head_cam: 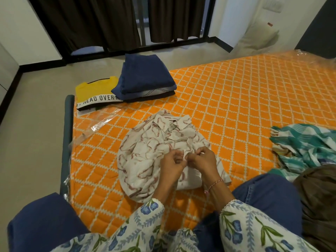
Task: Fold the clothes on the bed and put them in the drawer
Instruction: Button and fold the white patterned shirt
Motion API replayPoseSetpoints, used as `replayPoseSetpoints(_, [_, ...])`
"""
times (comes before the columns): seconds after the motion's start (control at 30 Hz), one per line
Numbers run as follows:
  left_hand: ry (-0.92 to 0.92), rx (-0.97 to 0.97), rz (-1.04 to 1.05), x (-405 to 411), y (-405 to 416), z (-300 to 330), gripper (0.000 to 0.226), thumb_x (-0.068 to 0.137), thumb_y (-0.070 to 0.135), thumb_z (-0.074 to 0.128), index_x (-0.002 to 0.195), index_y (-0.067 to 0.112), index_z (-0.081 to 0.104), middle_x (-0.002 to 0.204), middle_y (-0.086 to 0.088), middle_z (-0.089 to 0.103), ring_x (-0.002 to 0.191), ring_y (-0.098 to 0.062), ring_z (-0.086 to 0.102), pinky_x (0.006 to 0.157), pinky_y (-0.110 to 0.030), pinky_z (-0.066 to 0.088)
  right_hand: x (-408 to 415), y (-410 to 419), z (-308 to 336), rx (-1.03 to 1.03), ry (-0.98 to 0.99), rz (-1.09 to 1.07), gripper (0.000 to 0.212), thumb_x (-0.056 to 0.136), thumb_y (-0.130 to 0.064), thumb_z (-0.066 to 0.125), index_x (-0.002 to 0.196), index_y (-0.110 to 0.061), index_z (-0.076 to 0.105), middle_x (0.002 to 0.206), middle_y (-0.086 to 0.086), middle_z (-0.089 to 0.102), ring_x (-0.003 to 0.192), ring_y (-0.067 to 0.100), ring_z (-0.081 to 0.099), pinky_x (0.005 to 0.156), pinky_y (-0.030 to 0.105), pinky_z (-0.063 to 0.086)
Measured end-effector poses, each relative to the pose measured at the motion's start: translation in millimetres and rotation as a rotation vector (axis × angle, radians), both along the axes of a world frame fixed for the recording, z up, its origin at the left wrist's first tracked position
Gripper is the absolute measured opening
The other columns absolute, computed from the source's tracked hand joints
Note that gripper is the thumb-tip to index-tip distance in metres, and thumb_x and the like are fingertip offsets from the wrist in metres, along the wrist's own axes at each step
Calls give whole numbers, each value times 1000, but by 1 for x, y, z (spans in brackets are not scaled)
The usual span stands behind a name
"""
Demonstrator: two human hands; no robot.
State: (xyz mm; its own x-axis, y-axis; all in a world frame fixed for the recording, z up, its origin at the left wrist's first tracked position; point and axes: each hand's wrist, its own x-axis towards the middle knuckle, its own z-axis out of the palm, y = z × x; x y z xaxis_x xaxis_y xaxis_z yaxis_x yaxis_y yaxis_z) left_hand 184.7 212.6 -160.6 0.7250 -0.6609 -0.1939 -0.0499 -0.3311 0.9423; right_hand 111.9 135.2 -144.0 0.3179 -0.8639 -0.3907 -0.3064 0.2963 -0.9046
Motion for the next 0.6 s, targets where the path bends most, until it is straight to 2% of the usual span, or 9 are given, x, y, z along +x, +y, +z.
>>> replayPoseSetpoints(0.13, [-206,80,93,-7,3,-1,11,81,10,70,90,6,66,71,4,61,63,-6,56,54,-9,41,6,6,-3,90,-45,-51,35,66,12,66,63,-13,42,60,12,52,61,24,52,63,39,50])
replayPoseSetpoints(0.2, [-261,84,100,-7,3,0,8,82,15,70,80,8,67,64,6,59,55,-3,51,48,-9,36,8,7,-5,102,-57,-57,36,66,12,66,62,-13,41,60,11,51,62,24,54,66,41,52])
replayPoseSetpoints(0.27, [-346,133,84,-6,3,0,29,84,21,68,59,16,55,52,4,52,47,-4,42,45,-18,31,8,6,-6,103,-53,-59,35,67,12,67,62,-13,42,64,13,54,65,26,57,69,43,55])
replayPoseSetpoints(0.33, [-390,166,81,-4,5,-3,45,84,23,67,50,18,38,43,3,36,42,-7,32,44,-24,25,9,6,-6,96,-29,-38,33,67,11,67,62,-12,44,68,16,57,67,27,59,69,43,56])
replayPoseSetpoints(0.37, [-372,153,70,-2,5,-8,44,82,23,67,50,16,39,43,2,34,42,-8,31,45,-27,26,9,6,-6,90,-15,-21,33,68,10,68,62,-12,45,69,16,58,68,27,60,69,43,56])
replayPoseSetpoints(0.5, [-269,16,8,6,9,-17,32,74,29,63,59,1,57,54,-15,53,49,-12,42,48,-31,36,5,0,-1,85,13,88,30,69,11,69,63,-11,50,73,18,62,69,28,62,64,37,56])
replayPoseSetpoints(0.6, [-200,-61,-83,11,11,-14,21,78,14,67,64,-2,63,59,-19,57,54,-11,45,52,-27,36,0,-6,8,75,33,154,27,70,12,70,67,-8,52,68,16,60,58,24,60,51,26,53])
